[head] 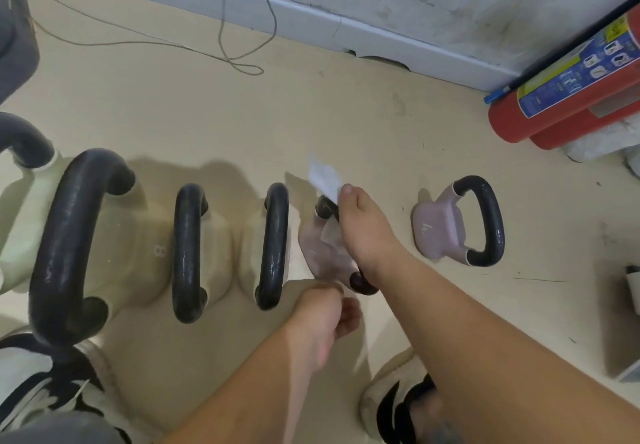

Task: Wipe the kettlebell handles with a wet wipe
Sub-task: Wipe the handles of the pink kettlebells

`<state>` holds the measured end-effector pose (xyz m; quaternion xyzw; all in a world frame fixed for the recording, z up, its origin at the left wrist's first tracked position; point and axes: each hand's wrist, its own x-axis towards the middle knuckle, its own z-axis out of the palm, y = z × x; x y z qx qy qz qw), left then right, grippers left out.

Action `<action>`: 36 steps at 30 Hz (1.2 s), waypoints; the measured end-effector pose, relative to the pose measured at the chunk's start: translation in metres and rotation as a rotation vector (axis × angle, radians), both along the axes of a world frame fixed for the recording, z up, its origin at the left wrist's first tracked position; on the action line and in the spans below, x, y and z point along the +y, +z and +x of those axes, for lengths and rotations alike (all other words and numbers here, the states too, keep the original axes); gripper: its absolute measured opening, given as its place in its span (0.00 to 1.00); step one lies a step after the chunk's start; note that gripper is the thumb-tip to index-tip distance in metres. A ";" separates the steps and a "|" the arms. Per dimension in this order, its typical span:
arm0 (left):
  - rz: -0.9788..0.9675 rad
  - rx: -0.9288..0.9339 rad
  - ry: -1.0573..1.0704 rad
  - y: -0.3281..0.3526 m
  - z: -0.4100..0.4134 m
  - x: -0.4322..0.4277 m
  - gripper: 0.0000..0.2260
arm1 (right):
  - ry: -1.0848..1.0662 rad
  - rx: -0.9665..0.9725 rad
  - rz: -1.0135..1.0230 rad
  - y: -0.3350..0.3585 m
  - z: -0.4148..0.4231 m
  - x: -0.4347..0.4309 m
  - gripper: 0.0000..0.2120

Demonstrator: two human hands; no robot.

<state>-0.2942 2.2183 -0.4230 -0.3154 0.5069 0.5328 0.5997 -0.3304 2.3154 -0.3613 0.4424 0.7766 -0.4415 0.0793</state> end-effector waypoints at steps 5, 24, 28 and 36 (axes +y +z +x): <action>0.019 0.054 0.069 0.002 0.004 0.011 0.13 | 0.168 -0.024 0.119 0.004 0.050 -0.017 0.13; 0.379 0.451 0.197 -0.020 0.003 0.008 0.18 | 0.523 -0.160 0.388 -0.003 0.000 -0.005 0.19; 0.295 0.682 -0.065 -0.042 0.019 0.004 0.28 | 0.713 0.056 0.470 -0.005 0.069 -0.008 0.31; 0.165 1.115 -0.236 -0.011 0.002 -0.011 0.17 | 0.483 -0.063 0.384 0.008 0.105 -0.035 0.33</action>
